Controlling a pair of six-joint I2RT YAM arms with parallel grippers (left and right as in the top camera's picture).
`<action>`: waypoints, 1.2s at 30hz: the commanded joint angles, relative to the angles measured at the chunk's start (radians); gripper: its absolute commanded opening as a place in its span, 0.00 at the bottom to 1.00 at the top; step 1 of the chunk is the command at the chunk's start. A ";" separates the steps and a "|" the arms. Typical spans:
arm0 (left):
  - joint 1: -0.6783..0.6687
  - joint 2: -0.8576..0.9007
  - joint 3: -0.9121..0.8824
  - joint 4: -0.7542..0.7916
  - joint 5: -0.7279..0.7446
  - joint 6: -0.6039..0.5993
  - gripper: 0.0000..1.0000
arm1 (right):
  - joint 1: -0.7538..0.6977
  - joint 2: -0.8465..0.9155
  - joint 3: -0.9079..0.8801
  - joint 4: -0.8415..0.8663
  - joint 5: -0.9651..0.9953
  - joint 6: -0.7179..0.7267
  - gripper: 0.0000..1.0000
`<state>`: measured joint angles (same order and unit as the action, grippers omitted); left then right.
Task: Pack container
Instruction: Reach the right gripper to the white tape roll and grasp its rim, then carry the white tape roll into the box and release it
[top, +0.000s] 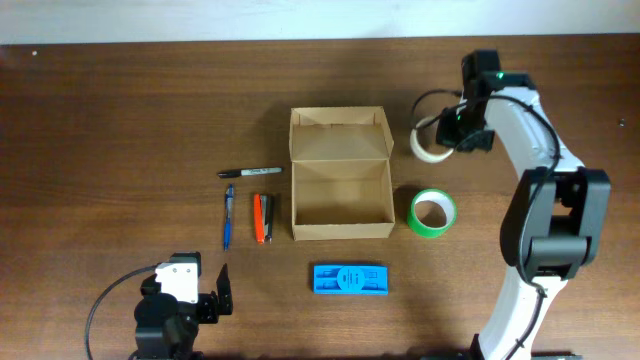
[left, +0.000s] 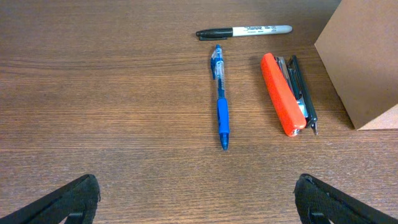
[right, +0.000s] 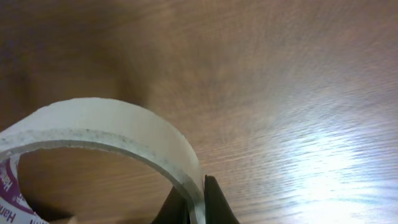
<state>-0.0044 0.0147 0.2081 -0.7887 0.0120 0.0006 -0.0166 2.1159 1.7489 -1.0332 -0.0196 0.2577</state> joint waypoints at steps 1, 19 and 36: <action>-0.004 -0.009 -0.008 0.000 0.011 0.016 1.00 | 0.032 -0.102 0.110 -0.031 -0.013 -0.117 0.04; -0.004 -0.009 -0.008 0.000 0.011 0.016 1.00 | 0.430 -0.150 0.164 -0.227 -0.235 -0.930 0.04; -0.004 -0.009 -0.008 0.000 0.011 0.016 1.00 | 0.468 -0.129 -0.046 -0.137 -0.072 -1.054 0.04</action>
<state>-0.0044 0.0147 0.2081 -0.7887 0.0120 0.0006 0.4408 1.9701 1.7416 -1.1988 -0.1043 -0.7788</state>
